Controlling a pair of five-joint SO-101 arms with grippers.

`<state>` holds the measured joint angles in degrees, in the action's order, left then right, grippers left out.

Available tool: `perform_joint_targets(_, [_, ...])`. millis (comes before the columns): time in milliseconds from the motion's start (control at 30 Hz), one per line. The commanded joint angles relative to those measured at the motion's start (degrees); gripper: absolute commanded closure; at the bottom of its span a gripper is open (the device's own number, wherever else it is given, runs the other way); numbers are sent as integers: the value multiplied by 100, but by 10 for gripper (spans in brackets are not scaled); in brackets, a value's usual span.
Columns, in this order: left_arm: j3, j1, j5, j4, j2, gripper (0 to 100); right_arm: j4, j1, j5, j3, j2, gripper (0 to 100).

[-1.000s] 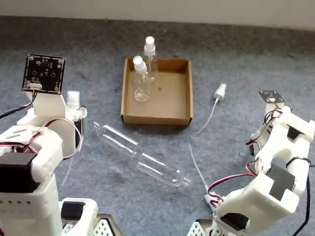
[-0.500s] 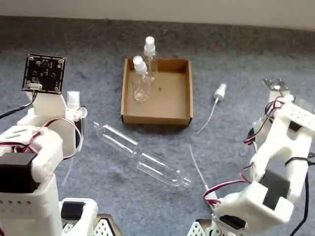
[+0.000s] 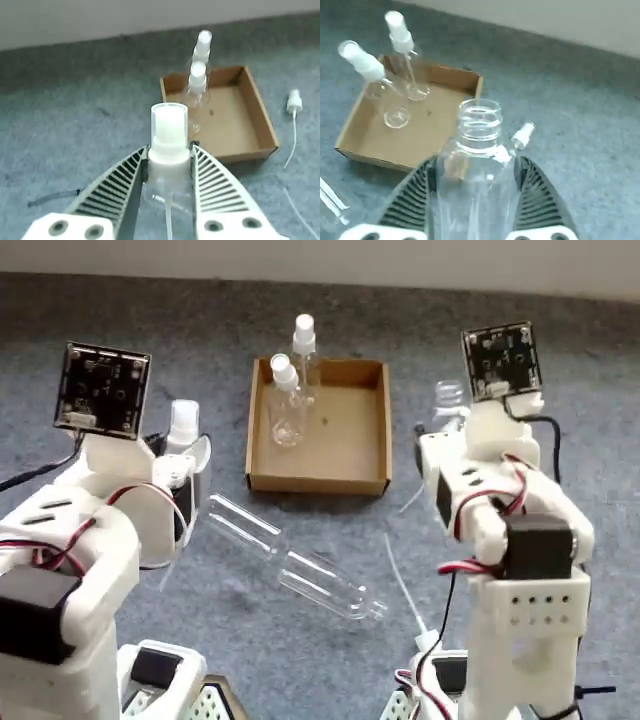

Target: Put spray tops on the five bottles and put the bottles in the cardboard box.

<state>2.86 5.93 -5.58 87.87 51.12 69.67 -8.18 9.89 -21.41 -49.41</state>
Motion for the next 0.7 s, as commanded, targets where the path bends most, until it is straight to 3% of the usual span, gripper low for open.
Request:
perform_joint_targets(0, [-690, 207, -88, -404, 22, 958, -989, -585, -396, -1174, -1007, 995])
perform_joint_targets(200, [-690, 576, -844, -1679, 4, 958, -2738, -1596, -545, -3433, -2756, 995])
perform_joint_targets(333, [-251, 1209, -958, -3481, 4, 959, -3688, -1807, -545, -4681, -3776, 995])
perform_joint_targets(467, [418, 1859, -941, -5178, 4, 959, -3855, -1807, -554, -5490, -4523, 995])
perform_joint_targets(667, [1288, 2431, -941, -5855, -4, 959, -3864, -2079, -571, -5736, -5095, 995])
